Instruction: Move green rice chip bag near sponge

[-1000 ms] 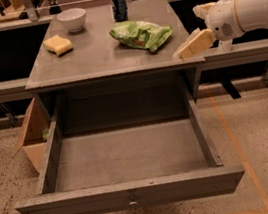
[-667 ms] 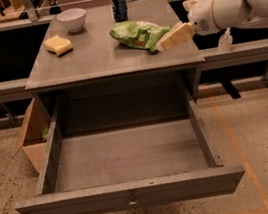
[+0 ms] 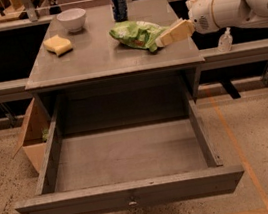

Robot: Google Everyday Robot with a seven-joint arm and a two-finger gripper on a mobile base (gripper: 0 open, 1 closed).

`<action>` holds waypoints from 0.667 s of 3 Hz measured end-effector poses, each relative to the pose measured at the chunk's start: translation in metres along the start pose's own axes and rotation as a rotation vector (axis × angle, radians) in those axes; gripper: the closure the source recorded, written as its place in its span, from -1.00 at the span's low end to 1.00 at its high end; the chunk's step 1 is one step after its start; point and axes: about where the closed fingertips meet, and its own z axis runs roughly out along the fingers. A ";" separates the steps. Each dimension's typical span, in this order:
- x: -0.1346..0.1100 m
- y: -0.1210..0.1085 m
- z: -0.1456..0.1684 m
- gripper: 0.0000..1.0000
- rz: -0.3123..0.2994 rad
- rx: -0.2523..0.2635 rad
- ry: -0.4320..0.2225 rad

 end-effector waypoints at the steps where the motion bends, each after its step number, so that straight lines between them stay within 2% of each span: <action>1: 0.006 -0.016 0.021 -1.00 -0.027 0.005 -0.041; 2: 0.012 -0.038 0.052 -1.00 -0.029 0.013 -0.092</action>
Offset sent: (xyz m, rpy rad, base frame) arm 0.1097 -0.0034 -0.0359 0.0887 -0.1417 0.0124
